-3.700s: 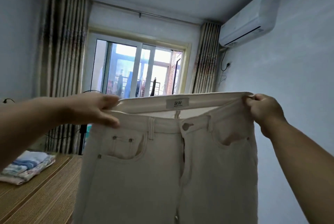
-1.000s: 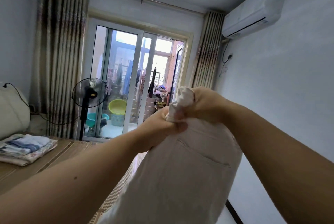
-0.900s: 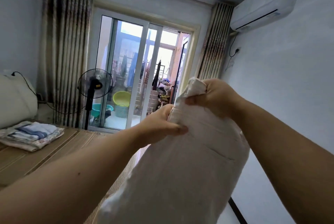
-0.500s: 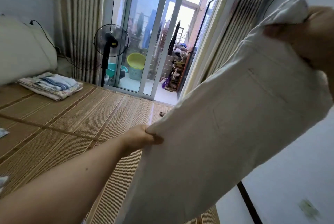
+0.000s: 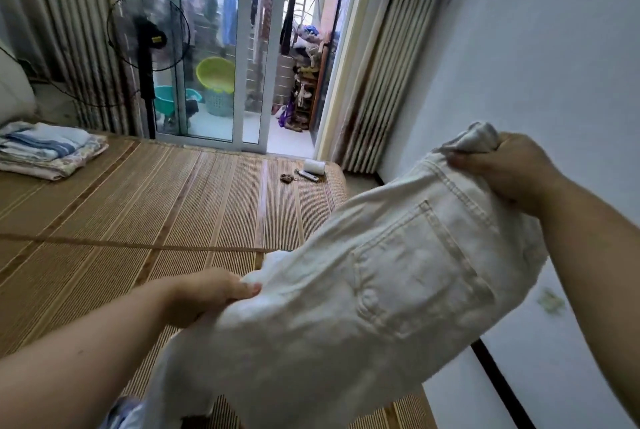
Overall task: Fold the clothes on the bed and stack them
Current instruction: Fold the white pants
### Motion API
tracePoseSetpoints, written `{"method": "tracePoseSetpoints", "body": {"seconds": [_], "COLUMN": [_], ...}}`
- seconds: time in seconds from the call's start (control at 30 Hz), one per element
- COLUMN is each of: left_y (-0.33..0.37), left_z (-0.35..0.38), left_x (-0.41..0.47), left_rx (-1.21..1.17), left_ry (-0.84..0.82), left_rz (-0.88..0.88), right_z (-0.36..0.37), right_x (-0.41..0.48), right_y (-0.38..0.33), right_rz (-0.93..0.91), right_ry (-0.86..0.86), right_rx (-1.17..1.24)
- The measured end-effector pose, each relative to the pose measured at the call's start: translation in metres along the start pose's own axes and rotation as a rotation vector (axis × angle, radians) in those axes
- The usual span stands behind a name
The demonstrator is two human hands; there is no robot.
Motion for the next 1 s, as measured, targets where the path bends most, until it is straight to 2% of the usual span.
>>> {"method": "tracePoseSetpoints", "body": {"seconds": [0.13,0.27,0.33,0.47,0.7,0.83,0.9,1.0], "left_y": [-0.007,-0.023,-0.042,-0.091,-0.180,-0.209,-0.220,-0.231], "left_z": [-0.002,0.020,0.038,0.073,0.129,0.142,0.139,0.130], "left_x": [0.019,0.064,0.094,0.149,0.261,0.340,0.384,0.437], "left_rx": [0.232,0.783,0.892,0.833,0.604,0.528,0.563,0.693], "left_ry": [0.114,0.231,0.257,0.267,0.383,0.462,0.463,0.421], "left_rz": [-0.078,-0.065,-0.060,-0.039,-0.078,-0.079,-0.071,-0.104], "right_z": [0.044,0.090,0.114,0.161,0.246,0.295,0.326,0.370], "right_x": [-0.024,-0.058,-0.075,-0.096,-0.058,-0.011,0.011,0.029], "right_y": [0.082,0.160,0.198,0.275,0.420,0.482,0.506,0.535], "right_rz": [0.188,0.302,0.374,0.492,0.441,0.359,0.319,0.369], "right_ry": [-0.043,-0.077,-0.133,-0.210,-0.342,-0.279,-0.241,-0.185], "right_rx": [-0.003,-0.102,-0.152,-0.228,-0.381,-0.367,-0.350,-0.322]}}
Point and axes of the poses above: each hand's wrist, its own x-axis towards the middle knuckle, its own z-axis out of the palm, y = z × x, the point moved 1 cm from there along x, towards the middle knuckle, and after that the axes turned 9 degrees about y, right-handed, at the moved point
